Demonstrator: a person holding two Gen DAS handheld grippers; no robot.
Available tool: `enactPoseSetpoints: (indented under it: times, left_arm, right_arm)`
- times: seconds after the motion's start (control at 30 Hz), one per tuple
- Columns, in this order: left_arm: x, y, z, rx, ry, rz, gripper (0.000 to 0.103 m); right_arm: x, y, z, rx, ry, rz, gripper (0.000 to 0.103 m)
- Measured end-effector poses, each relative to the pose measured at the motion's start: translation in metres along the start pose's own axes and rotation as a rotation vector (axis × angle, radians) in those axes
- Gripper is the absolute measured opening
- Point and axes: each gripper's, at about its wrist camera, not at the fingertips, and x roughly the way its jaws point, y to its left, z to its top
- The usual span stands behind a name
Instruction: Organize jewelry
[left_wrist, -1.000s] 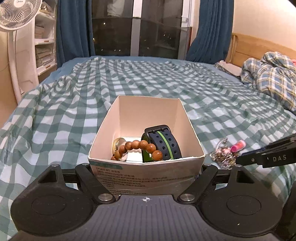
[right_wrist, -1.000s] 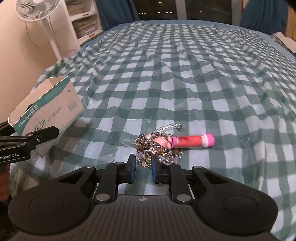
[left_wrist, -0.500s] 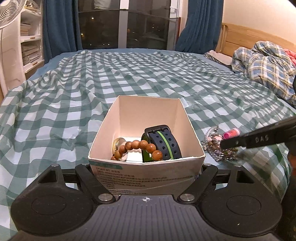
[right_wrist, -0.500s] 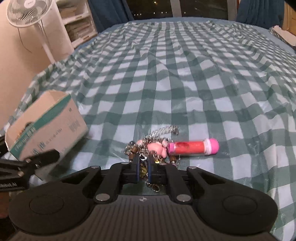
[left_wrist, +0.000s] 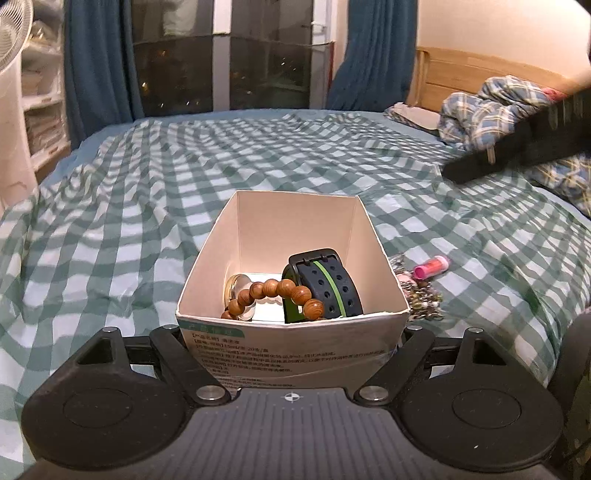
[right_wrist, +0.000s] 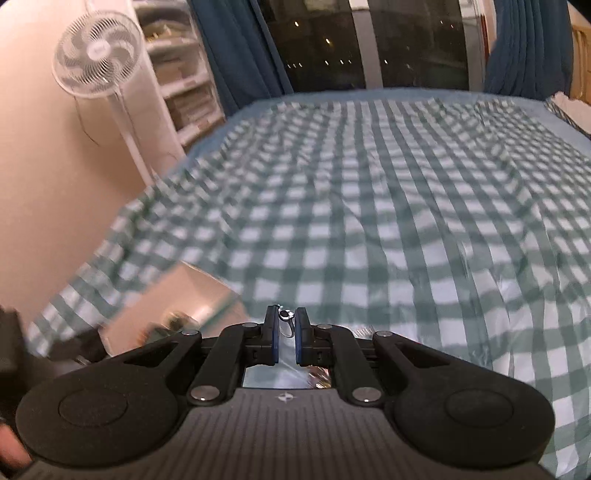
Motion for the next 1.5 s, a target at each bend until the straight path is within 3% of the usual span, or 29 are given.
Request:
enactPoseSetpoints:
  times: [0.2, 0.5, 0.6, 0.83, 1.03, 1.27, 1.5]
  left_arm:
    - [-0.014, -0.02, 0.003, 0.1, -0.069, -0.001, 0.057]
    - [-0.03, -0.031, 0.007, 0.075, -0.127, -0.016, 0.057]
    - [-0.033, -0.033, 0.009, 0.075, -0.148, -0.019, 0.057]
    - [-0.031, -0.026, 0.01, 0.049, -0.179, 0.022, 0.057]
    - [-0.026, -0.018, 0.008, 0.012, -0.166, 0.059, 0.057]
    - [-0.023, -0.003, 0.006, -0.042, -0.151, 0.1, 0.057]
    - [-0.011, 0.0, 0.01, -0.054, -0.12, 0.078, 0.057]
  right_arm:
    - [-0.027, 0.045, 0.025, -0.077, -0.031, 0.063, 0.103]
    - [-0.017, 0.084, 0.022, -0.134, 0.011, 0.08, 0.103]
    - [-0.011, 0.089, 0.021, -0.146, 0.038, 0.047, 0.103]
    - [-0.03, 0.06, 0.023, -0.095, 0.007, -0.01, 0.103]
    - [-0.019, 0.025, -0.004, -0.136, 0.045, -0.172, 0.103]
    - [0.032, -0.011, -0.052, -0.104, 0.148, -0.178, 0.103]
    - [0.077, -0.021, -0.063, -0.149, 0.189, -0.158, 0.103]
